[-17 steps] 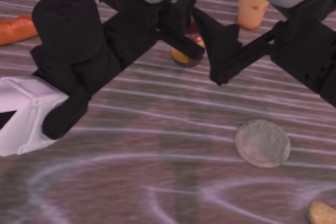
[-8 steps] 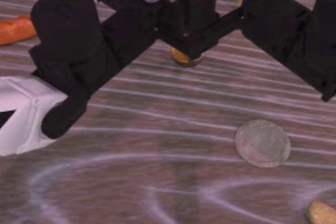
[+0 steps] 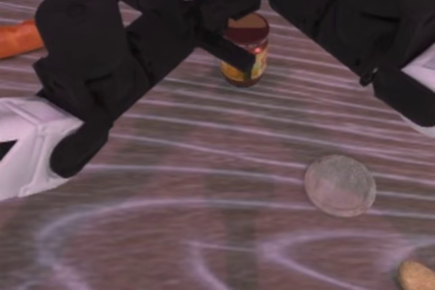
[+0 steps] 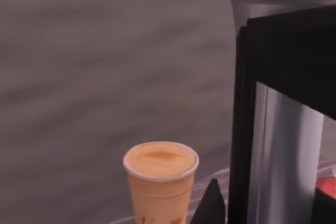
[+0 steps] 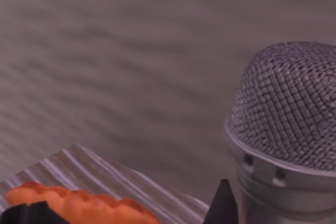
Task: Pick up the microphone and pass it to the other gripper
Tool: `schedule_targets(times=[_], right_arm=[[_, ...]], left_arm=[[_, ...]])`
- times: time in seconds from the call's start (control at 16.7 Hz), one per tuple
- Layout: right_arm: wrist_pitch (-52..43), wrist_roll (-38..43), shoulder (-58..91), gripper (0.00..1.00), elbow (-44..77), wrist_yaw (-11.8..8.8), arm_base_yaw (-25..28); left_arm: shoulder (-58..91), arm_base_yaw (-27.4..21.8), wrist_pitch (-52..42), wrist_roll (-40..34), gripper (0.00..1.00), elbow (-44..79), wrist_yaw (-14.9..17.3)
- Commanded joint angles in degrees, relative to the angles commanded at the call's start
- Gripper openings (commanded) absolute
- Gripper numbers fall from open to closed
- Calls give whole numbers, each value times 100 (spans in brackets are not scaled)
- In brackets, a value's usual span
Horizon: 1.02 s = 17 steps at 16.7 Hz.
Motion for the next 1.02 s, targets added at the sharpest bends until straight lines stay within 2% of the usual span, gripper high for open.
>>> schedule_targets(times=[0.12,0.9,1.02], right_arm=[[0,0,0,100,0,0,0],[0,0,0,2,0,0,0],[0,0,0,0,0,0,0]], left_arm=[[0,0,0,0,0,0,0],[0,0,0,0,0,0,0],[0,0,0,0,0,0,0]])
